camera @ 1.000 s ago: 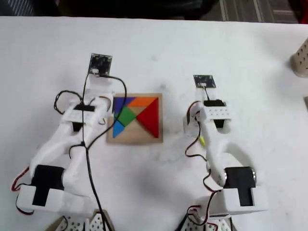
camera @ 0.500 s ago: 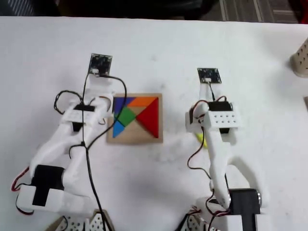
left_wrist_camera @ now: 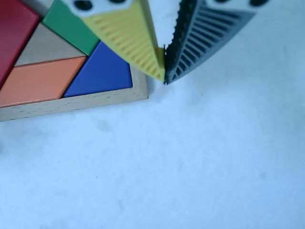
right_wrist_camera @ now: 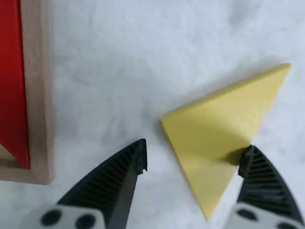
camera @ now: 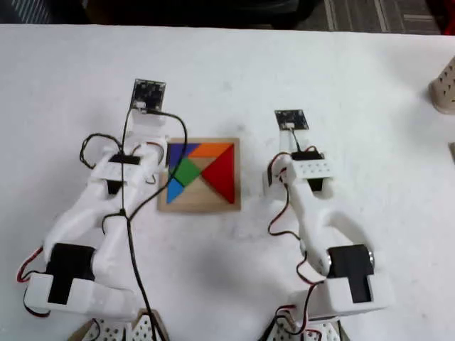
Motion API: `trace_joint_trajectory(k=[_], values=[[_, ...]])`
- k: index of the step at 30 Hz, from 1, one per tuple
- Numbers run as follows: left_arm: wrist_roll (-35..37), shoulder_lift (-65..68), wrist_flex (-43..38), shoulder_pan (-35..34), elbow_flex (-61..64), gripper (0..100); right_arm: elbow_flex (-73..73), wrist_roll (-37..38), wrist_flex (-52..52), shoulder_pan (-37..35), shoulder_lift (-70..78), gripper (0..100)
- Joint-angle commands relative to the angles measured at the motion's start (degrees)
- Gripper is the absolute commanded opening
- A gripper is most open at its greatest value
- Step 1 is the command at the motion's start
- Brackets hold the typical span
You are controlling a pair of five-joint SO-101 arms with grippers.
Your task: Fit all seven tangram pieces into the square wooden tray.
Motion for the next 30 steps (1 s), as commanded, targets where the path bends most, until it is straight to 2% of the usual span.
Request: trace_joint_trajectory(k=[1,7,25,30], values=[[-0.7,-0.2,-0.8,-0.5,-2.4,2,-2.7,-0.6,-1.0,1.0,-0.2,30.3],[-0.7,-0.2,-0.8,-0.5,-2.4,2,-4.8,-9.1,-1.0,2.2,0.3,30.4],[-0.7,-0.1,-0.8,-0.5,-2.4,2,-6.3,-9.0,-1.5,2.8,0.3,30.6],[-0.7,-0.1,-0.8,-0.5,-2.4,2,-9.3,-9.0,-0.9,2.9,2.4,38.9]])
